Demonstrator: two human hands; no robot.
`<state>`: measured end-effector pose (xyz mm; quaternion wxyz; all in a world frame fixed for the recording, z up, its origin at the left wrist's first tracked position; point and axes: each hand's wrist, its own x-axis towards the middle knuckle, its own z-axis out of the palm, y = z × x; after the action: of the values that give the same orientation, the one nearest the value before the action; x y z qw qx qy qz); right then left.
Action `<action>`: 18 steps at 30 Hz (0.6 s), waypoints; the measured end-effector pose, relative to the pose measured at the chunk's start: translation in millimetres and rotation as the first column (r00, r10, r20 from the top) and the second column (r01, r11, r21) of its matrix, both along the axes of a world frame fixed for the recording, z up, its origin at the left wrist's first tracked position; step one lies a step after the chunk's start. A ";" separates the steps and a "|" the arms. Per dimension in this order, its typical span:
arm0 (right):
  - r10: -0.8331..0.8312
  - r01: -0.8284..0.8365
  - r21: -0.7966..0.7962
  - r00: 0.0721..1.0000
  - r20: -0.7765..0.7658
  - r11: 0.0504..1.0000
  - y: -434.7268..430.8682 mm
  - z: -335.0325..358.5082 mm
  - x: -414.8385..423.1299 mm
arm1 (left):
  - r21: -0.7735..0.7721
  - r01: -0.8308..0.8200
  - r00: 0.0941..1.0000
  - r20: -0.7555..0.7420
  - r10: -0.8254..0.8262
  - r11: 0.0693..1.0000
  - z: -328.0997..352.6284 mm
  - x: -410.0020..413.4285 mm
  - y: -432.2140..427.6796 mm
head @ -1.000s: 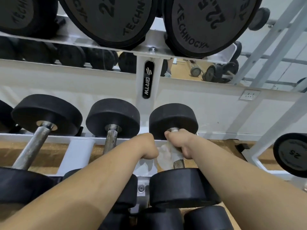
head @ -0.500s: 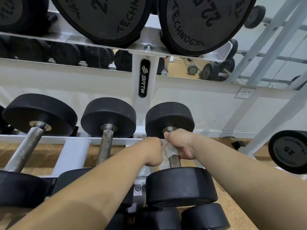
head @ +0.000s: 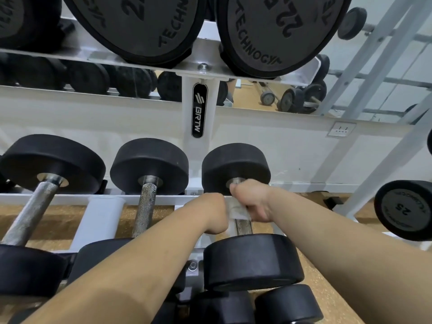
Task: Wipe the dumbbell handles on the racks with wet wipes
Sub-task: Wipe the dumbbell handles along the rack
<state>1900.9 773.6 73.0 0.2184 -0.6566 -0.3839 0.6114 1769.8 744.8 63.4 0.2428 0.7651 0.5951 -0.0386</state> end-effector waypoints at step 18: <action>0.295 -0.298 -0.178 0.955 -0.042 0.938 -32.3 2.5 37.4 | 0.024 -0.020 1.000 -0.017 0.020 1.000 -0.5 -2.3 1.5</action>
<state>1938.3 741.3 75.4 0.0656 -0.6040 -0.4194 0.6745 1767.5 746.3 62.9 0.2288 0.7616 0.6053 -0.0358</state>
